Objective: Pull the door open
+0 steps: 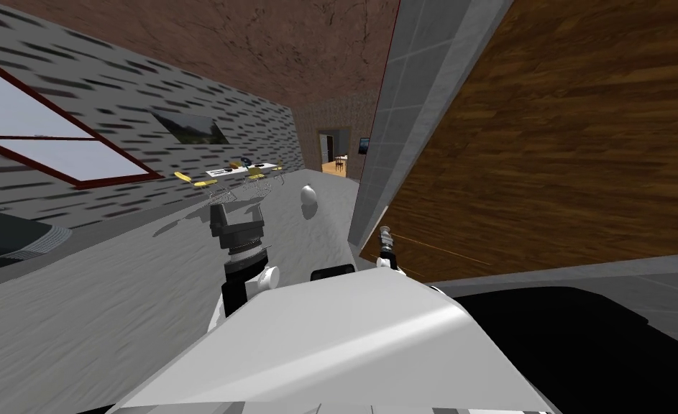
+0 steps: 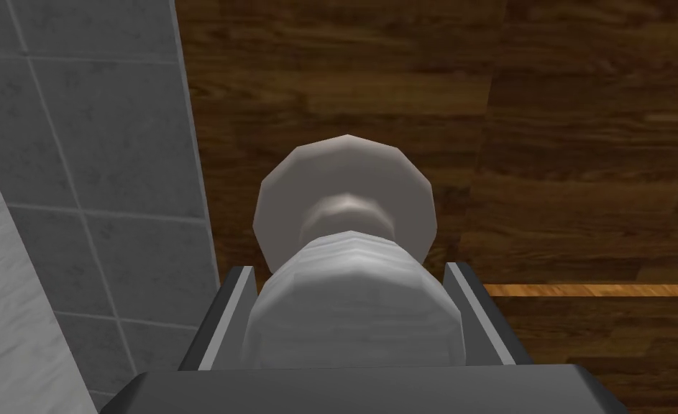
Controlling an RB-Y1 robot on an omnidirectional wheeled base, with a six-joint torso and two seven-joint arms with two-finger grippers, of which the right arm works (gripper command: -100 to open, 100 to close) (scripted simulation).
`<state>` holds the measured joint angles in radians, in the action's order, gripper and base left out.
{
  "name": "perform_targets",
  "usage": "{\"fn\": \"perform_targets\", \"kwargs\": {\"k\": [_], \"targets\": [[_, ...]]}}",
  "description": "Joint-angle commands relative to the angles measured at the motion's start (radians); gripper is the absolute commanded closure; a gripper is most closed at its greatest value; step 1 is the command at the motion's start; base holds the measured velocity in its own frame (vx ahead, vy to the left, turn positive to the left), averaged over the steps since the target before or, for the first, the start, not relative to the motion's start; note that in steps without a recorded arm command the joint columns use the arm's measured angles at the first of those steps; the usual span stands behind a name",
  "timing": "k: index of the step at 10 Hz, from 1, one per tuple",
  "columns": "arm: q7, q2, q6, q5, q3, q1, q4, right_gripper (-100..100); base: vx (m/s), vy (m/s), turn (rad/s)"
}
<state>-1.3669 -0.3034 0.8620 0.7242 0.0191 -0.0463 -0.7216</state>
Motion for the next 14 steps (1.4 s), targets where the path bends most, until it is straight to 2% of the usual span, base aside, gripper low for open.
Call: {"fn": "perform_targets", "kwargs": {"k": [1,2,6,9,11,12,14], "targets": [[-0.001,0.001,0.002,0.001,-0.001,0.000,-0.001,100,0.000,0.000,0.000],[-0.015,-0.005,-0.003,-0.009,0.020,-0.003,-0.010,100,-0.101,0.035,0.060],[-0.042,-0.015,-0.008,-0.028,0.058,-0.009,-0.029,100,-0.217,-0.006,0.060],[-0.075,-0.027,-0.014,-0.049,0.102,-0.015,-0.051,100,-0.228,-0.006,0.064],[-0.090,-0.032,-0.017,-0.058,0.122,-0.018,-0.061,100,-0.262,-0.040,0.070],[-0.079,-0.030,-0.022,-0.054,0.114,-0.023,-0.068,100,-0.126,-0.002,0.035],[-0.109,-0.048,-0.013,-0.069,0.148,-0.038,-0.077,100,-0.232,0.003,0.119]]}}
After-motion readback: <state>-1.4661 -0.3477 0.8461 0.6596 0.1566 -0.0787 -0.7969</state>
